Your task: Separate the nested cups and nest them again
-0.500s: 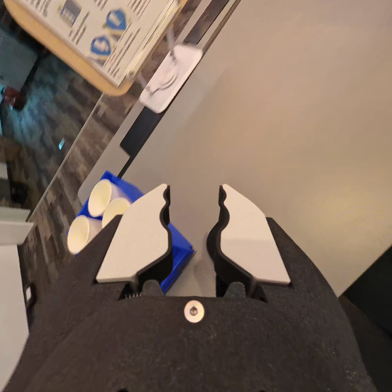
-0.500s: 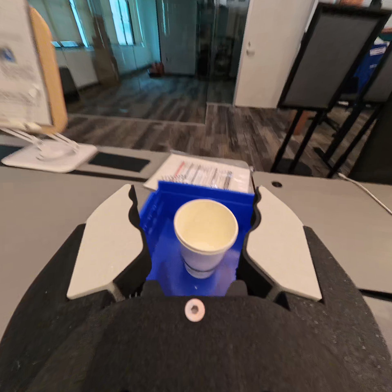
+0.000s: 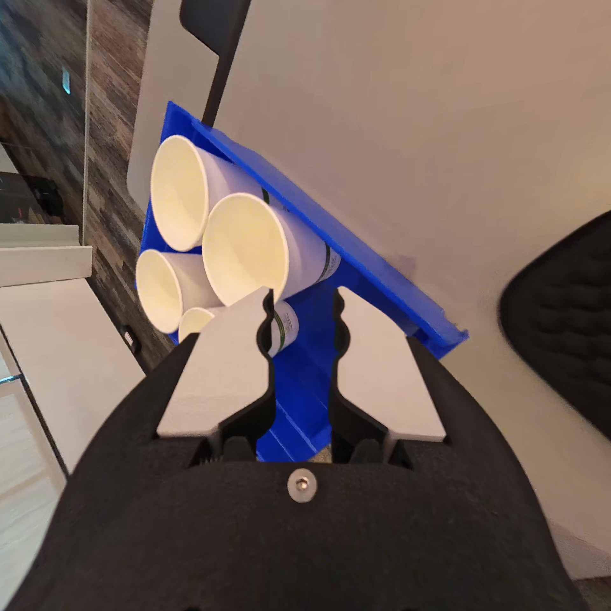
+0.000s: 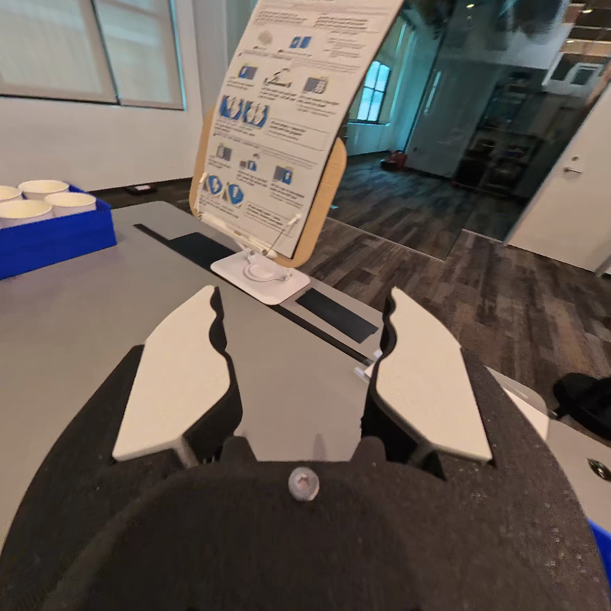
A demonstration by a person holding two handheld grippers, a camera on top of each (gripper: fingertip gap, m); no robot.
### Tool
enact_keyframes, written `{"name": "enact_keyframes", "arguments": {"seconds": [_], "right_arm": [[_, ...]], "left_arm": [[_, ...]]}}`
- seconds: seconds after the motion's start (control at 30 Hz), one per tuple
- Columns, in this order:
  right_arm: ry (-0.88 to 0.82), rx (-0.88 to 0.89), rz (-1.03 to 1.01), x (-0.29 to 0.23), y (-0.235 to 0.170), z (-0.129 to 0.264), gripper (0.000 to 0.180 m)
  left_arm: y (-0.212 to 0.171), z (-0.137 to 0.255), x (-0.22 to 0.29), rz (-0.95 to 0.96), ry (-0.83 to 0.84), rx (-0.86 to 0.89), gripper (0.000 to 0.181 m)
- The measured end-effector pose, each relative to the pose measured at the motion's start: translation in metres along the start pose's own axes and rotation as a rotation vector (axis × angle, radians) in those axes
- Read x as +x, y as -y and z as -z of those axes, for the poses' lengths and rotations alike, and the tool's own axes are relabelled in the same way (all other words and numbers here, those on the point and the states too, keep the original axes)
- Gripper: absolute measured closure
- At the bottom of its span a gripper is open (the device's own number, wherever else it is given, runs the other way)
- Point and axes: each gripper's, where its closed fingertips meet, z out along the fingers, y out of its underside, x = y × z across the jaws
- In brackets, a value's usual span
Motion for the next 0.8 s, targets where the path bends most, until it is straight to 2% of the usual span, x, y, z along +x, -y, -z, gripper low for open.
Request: {"name": "enact_keyframes", "arguments": {"seconds": [0.2,0.33,0.47,0.67,0.8], "right_arm": [[0.1,-0.026,0.0,-0.023,-0.012,-0.031,0.089],[0.122,-0.074,-0.023,-0.02,-0.028,-0.035,0.089],[0.128,-0.064,-0.042,-0.016,-0.031,-0.035,0.089],[0.137,-0.066,-0.073,-0.011,-0.037,-0.036,0.089],[0.141,-0.079,-0.095,-0.006,-0.045,-0.038,0.089]], "left_arm": [[0.004,-0.036,-0.007,-0.061,-0.051,-0.076,0.149],[-0.004,-0.051,-0.009,-0.053,-0.085,-0.129,0.151],[-0.016,-0.061,-0.006,-0.028,-0.12,-0.173,0.161],[-0.025,-0.058,0.003,-0.003,-0.174,-0.196,0.179],[-0.027,-0.047,0.006,-0.012,-0.183,-0.198,0.181]]}}
